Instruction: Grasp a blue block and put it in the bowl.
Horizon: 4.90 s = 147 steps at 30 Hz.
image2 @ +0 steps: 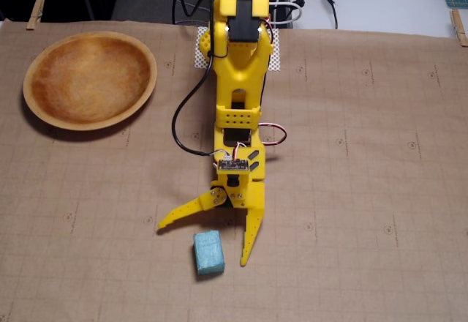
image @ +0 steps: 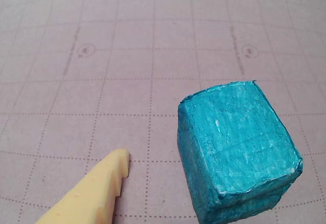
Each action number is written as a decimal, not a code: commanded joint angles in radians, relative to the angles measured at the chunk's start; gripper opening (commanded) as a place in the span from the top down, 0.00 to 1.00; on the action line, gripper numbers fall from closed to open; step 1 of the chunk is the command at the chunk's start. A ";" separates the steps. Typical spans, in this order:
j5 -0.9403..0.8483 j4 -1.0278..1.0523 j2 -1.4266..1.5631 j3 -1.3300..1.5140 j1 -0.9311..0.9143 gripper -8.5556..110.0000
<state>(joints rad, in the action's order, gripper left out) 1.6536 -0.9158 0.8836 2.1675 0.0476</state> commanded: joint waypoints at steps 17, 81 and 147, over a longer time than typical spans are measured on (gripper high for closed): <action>-0.078 -0.020 0.029 -0.038 -0.029 0.66; -0.055 0.209 0.934 0.367 -0.081 0.95; -0.058 0.796 1.063 0.245 -0.842 0.95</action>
<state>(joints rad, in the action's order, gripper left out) 1.6061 -0.0890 1.9282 2.4145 -0.7777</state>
